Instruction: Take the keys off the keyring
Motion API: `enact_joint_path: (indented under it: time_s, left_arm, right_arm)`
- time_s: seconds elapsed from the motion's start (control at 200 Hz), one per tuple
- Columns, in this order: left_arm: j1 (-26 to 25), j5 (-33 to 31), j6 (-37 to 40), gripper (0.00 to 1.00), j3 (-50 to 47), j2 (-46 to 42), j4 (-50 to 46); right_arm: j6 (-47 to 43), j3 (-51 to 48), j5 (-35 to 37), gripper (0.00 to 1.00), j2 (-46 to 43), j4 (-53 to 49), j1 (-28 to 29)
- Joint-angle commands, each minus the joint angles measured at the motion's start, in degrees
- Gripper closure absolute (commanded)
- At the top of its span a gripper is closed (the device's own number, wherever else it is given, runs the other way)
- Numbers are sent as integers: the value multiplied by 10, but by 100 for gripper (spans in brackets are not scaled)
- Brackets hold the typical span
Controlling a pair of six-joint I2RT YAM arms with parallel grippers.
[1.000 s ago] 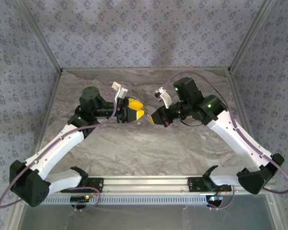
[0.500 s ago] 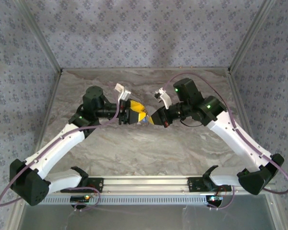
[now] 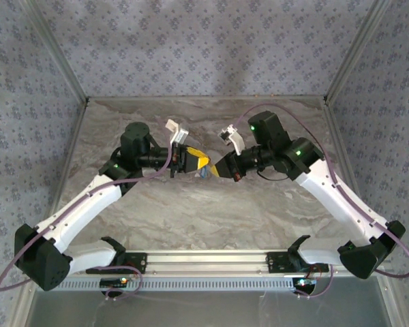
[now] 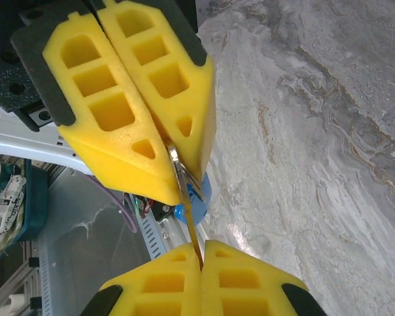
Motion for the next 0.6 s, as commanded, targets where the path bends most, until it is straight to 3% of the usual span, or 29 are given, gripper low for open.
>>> enact_joint_path:
  time_s: [0.0, 0.17, 0.22, 0.31, 0.35, 0.38, 0.39, 0.475, 0.595]
  left_arm:
    - [-6, 4, 13, 100, 14, -12, 1]
    - [-6, -12, 12, 100, 10, -18, 5]
    - [-6, -16, 12, 100, 9, -20, 8]
    - [-6, -21, 10, 100, 9, -21, 11]
    - [-6, -25, 8, 100, 9, -22, 13]
    - [-6, -26, 7, 100, 9, -22, 16]
    - [-6, -26, 6, 100, 9, -22, 16]
    - [-6, -28, 3, 100, 9, -21, 21]
    - [-6, -37, -3, 100, 7, -22, 30]
  right_arm:
    - [14, -5, -1, 99, -8, 11, -6]
    - [32, -27, 9, 67, -42, 41, -33]
    - [44, -44, 12, 53, -63, 66, -48]
    - [77, -86, 24, 39, -110, 140, -71]
    - [85, -109, 38, 25, -130, 175, -77]
    - [88, -120, 48, 3, -145, 209, -82]
    - [90, -137, 51, 0, -149, 222, -83]
    - [137, -191, 80, 0, -175, 319, -83]
    - [150, -226, 67, 1, -178, 402, -79]
